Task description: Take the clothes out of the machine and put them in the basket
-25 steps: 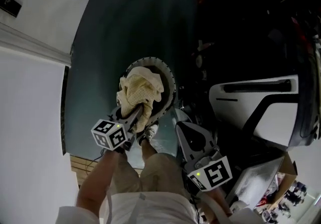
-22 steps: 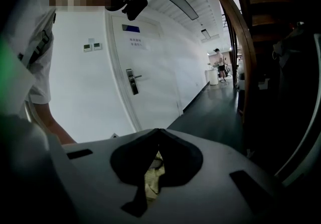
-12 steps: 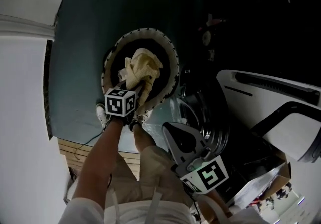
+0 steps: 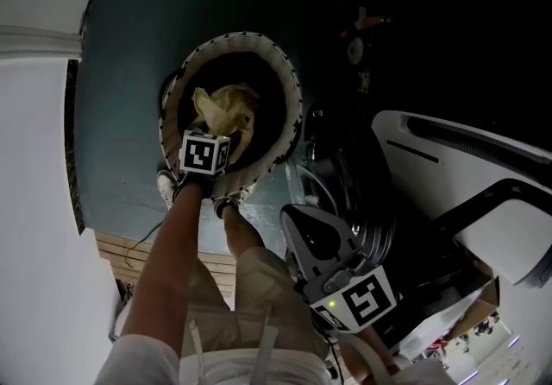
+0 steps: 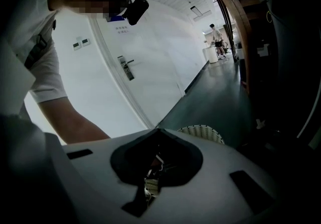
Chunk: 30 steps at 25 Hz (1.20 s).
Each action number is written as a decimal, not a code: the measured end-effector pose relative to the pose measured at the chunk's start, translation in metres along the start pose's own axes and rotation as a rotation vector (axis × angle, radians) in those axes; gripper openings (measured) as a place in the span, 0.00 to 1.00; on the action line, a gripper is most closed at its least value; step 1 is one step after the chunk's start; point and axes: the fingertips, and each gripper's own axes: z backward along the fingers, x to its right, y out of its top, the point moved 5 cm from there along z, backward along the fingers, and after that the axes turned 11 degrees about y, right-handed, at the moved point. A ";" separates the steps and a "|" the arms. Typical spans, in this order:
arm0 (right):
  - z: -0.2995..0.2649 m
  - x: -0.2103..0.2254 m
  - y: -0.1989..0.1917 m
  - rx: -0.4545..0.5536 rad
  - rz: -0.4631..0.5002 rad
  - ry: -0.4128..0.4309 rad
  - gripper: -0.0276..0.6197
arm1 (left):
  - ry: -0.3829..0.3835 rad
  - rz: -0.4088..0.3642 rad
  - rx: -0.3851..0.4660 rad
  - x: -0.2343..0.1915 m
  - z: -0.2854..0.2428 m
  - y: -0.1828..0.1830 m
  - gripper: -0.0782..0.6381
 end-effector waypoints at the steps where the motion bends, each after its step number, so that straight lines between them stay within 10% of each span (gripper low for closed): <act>1: 0.002 0.001 0.001 0.006 -0.001 -0.004 0.07 | 0.022 -0.016 0.004 -0.001 0.001 0.001 0.66; 14: 0.004 -0.015 0.018 0.050 0.014 -0.026 0.07 | 0.073 -0.063 0.079 -0.013 0.036 0.011 0.74; 22: 0.000 -0.057 0.051 0.075 0.069 -0.033 0.07 | 0.097 -0.001 0.240 -0.029 0.111 0.050 0.21; 30: -0.012 -0.106 0.102 0.131 0.172 -0.022 0.07 | 0.034 -0.133 0.293 -0.035 0.196 0.082 0.13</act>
